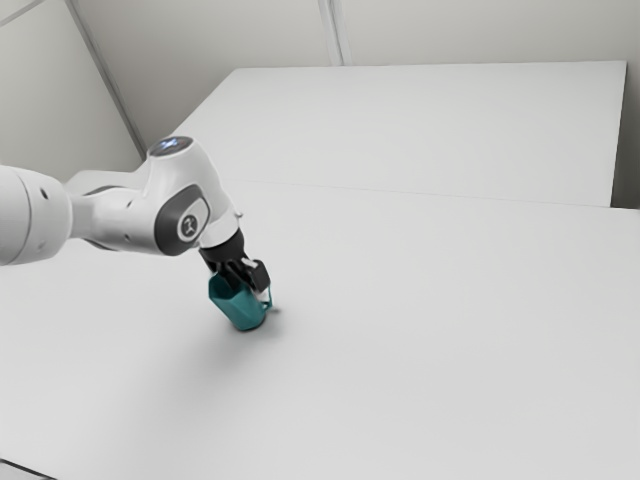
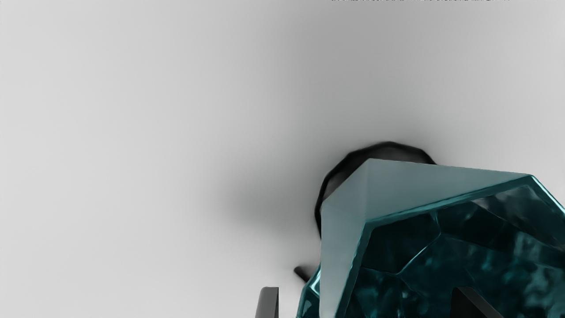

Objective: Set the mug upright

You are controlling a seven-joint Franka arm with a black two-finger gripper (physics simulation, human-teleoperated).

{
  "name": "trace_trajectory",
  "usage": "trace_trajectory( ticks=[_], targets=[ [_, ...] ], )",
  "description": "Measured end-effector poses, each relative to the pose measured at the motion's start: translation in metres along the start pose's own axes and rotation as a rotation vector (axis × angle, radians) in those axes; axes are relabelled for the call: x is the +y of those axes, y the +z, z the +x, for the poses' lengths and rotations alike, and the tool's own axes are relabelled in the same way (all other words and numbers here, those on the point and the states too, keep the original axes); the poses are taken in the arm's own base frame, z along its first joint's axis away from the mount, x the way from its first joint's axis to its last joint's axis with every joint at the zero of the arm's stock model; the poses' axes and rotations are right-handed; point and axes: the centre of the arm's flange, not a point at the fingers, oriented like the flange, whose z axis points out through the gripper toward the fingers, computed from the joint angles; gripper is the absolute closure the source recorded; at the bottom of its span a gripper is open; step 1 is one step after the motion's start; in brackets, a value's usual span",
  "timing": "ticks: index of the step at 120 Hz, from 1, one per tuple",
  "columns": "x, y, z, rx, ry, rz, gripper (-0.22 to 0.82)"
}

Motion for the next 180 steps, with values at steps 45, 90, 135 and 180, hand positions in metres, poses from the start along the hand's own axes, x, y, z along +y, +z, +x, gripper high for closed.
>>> trace_trajectory(
  ticks=[45,90,135,180],
  targets=[
    [-0.004,-0.015,0.006,0.025,0.001,0.001,0.03],
    [-0.027,-0.047,0.01,0.022,0.04,-0.013,0.01],
    [-0.039,-0.112,-0.02,-0.056,0.071,-0.029,0.0],
    [-0.013,-0.188,-0.059,-0.077,0.062,-0.056,0.0]
  ],
)
